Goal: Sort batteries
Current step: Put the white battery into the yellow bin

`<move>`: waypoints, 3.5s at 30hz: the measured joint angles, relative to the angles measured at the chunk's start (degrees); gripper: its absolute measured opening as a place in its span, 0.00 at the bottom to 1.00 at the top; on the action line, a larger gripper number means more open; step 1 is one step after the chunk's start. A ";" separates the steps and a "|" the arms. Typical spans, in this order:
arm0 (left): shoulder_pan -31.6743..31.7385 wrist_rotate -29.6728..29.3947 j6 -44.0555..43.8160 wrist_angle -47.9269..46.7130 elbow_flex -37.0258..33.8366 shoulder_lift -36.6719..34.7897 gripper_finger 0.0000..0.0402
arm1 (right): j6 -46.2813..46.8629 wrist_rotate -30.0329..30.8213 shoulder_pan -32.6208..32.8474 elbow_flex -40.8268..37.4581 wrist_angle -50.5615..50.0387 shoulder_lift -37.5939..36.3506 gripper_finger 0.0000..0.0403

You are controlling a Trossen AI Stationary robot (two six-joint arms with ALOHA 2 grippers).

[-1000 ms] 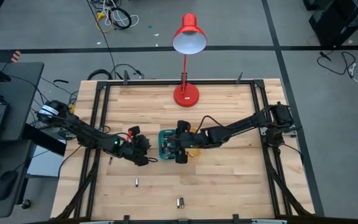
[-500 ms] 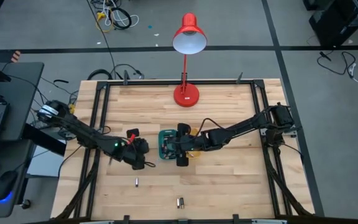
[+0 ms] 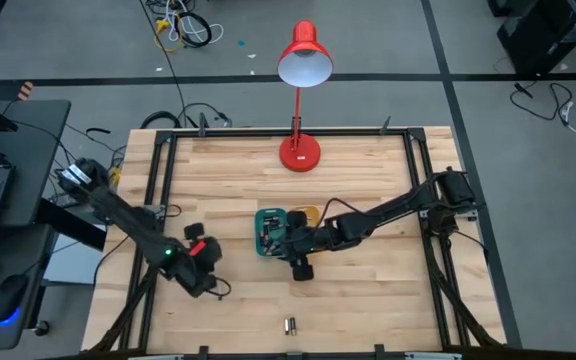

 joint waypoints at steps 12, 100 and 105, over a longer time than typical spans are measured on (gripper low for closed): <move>-1.22 14.27 -42.69 -22.92 -1.26 -2.35 0.38 | 2.39 0.00 1.52 0.00 1.33 -1.30 0.56; 22.97 4.78 36.53 46.39 5.52 0.38 0.09 | 45.63 62.07 31.34 0.00 -43.66 -13.73 0.46; 26.58 9.28 39.32 53.00 5.49 4.69 0.09 | 57.90 64.16 34.69 -0.71 -52.22 -13.78 0.46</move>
